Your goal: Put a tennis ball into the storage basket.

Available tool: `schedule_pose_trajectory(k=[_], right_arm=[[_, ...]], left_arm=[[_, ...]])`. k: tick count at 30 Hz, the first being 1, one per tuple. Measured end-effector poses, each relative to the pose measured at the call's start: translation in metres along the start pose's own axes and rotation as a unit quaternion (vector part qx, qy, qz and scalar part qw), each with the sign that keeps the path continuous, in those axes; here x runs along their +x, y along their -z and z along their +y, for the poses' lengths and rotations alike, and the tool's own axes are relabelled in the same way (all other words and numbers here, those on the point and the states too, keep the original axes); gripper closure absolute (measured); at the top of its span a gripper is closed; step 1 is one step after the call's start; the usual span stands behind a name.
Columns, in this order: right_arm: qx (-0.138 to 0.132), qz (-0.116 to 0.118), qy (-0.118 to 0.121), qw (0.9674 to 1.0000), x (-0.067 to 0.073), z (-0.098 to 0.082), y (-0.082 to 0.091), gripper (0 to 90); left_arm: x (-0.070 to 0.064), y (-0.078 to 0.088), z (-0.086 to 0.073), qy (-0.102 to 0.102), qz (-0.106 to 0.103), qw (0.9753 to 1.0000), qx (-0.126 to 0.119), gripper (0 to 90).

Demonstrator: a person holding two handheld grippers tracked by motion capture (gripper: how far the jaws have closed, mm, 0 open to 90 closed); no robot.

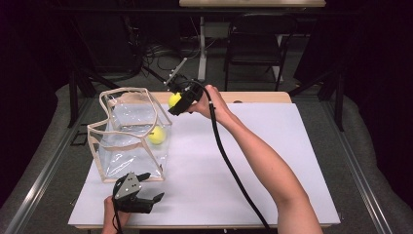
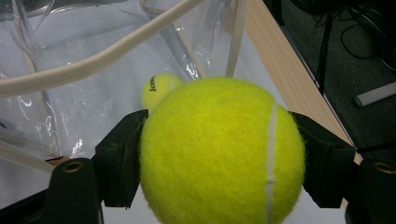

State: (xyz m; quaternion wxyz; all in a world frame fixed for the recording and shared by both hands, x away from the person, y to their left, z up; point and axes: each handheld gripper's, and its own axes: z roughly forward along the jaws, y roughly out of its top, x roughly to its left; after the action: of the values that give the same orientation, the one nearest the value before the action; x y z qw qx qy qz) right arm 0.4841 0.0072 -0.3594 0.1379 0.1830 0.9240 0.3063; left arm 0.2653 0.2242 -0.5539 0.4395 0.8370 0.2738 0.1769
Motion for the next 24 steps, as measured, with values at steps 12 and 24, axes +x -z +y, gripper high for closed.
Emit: schedule_pose_trajectory(k=[12,24], right_arm=[[-0.012,-0.006,0.006,0.9999,0.003,0.016,0.007,26.2],[-0.021,-0.011,0.011,0.9997,0.006,0.027,0.011,26.2]], left_arm=[[0.000,0.001,0.000,0.001,0.000,1.0000,-0.001,16.2],[0.000,0.001,0.000,0.001,0.000,1.0000,-0.002,16.2]])
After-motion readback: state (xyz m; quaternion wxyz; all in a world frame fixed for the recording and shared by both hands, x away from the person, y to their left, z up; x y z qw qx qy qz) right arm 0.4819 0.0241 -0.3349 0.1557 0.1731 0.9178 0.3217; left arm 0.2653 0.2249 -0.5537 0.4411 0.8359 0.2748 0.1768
